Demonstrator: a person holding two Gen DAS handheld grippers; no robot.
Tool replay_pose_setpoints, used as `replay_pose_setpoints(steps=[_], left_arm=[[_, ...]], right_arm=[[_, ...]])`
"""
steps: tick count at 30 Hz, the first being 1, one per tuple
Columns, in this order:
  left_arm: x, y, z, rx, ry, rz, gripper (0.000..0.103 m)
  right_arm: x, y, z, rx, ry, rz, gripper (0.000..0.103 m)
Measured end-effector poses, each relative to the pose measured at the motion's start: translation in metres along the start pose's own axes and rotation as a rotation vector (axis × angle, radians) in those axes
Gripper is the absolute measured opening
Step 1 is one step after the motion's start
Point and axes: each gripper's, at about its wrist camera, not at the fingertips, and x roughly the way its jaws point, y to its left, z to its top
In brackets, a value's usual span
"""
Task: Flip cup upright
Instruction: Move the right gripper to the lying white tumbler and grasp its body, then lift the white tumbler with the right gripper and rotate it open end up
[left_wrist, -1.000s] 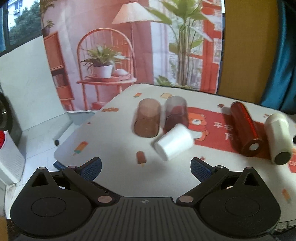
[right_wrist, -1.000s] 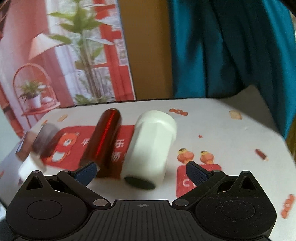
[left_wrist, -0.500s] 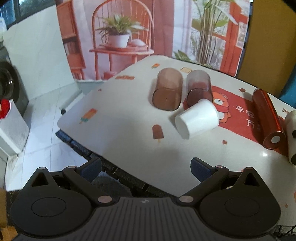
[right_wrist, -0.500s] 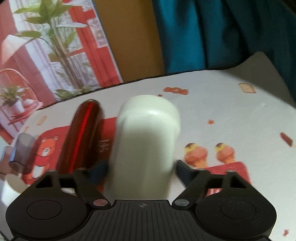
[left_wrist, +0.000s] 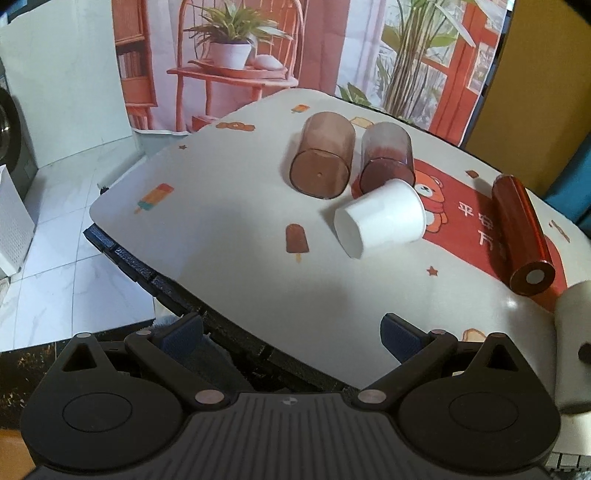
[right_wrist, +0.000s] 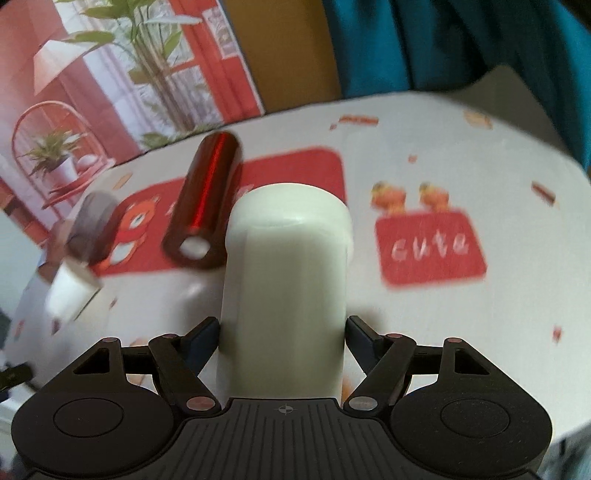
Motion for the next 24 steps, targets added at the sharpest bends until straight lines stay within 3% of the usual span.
replay_pose_setpoints(steps=[6,15,24], left_arm=[[-0.003,0.001,-0.001,-0.007,-0.012,0.010,0.103],[-0.010,0.001,-0.003,0.000,-0.030,0.000,0.103],[-0.007,-0.003,-0.001,0.030,-0.020,-0.034,0.103]], right_arm=[[-0.002,0.020,-0.016,0.019,0.072,0.107,0.071],[0.017,0.057,-0.017,-0.001,0.070,0.196,0.072],[0.021,0.061,-0.017,-0.028,0.093,0.268,0.073]])
